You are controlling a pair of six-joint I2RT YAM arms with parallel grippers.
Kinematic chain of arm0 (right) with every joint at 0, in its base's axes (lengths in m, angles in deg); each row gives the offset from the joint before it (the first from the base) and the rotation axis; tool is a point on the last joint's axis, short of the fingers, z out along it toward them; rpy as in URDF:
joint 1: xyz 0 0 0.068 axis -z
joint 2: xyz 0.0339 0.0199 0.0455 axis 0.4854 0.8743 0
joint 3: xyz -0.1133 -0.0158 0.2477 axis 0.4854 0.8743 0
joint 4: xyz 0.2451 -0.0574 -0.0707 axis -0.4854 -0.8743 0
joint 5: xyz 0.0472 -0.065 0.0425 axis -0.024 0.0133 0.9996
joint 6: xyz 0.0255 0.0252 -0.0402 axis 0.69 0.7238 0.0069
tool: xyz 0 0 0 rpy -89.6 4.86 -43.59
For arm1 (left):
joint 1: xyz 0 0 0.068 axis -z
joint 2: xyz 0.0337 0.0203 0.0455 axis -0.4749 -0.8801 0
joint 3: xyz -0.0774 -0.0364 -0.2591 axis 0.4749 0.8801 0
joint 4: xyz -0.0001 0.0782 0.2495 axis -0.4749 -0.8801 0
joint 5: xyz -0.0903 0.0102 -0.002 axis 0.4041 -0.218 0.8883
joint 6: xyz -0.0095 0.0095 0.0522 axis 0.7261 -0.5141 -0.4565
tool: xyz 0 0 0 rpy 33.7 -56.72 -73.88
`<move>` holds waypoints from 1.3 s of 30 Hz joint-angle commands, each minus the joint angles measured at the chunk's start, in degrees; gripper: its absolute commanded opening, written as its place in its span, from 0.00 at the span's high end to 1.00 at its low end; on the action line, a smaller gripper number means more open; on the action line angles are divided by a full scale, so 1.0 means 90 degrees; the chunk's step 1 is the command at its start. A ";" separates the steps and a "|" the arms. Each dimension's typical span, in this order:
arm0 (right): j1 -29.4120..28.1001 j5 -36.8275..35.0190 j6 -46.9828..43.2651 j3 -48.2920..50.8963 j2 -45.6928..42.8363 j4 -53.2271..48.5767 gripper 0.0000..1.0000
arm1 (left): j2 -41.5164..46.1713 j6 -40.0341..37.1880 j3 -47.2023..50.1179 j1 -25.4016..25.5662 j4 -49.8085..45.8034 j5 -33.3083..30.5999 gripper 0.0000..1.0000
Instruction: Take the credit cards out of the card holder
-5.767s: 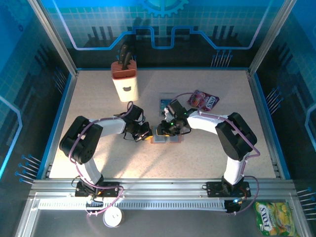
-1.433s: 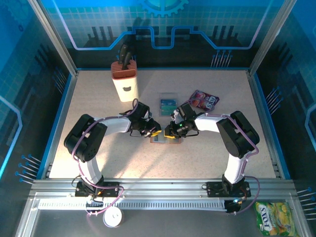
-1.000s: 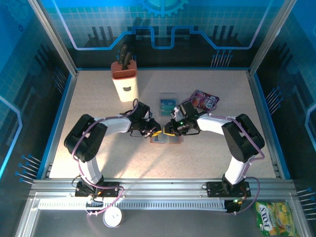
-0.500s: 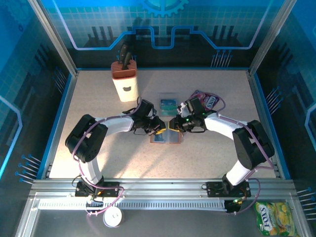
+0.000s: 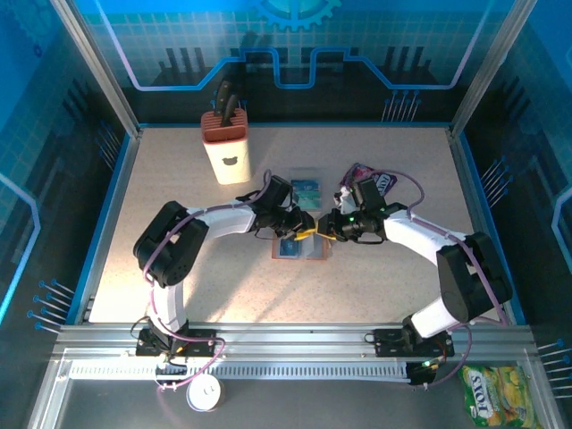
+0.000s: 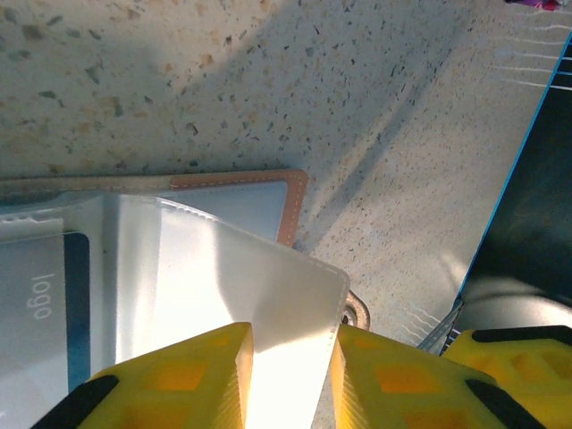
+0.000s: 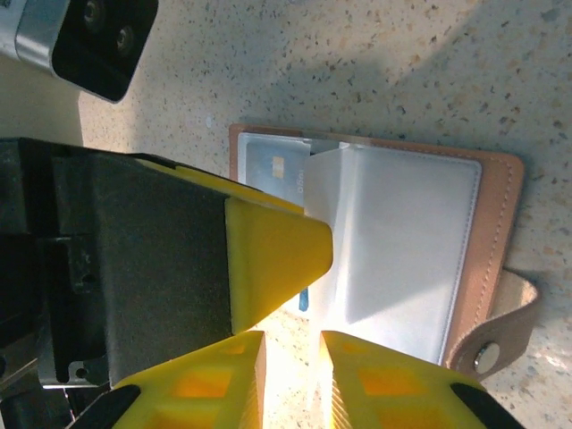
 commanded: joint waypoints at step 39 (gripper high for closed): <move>-0.1128 0.0223 0.0291 -0.1597 0.1891 0.0253 0.74 | 0.1759 -0.0415 0.1763 -0.1253 -0.0403 -0.0036 0.70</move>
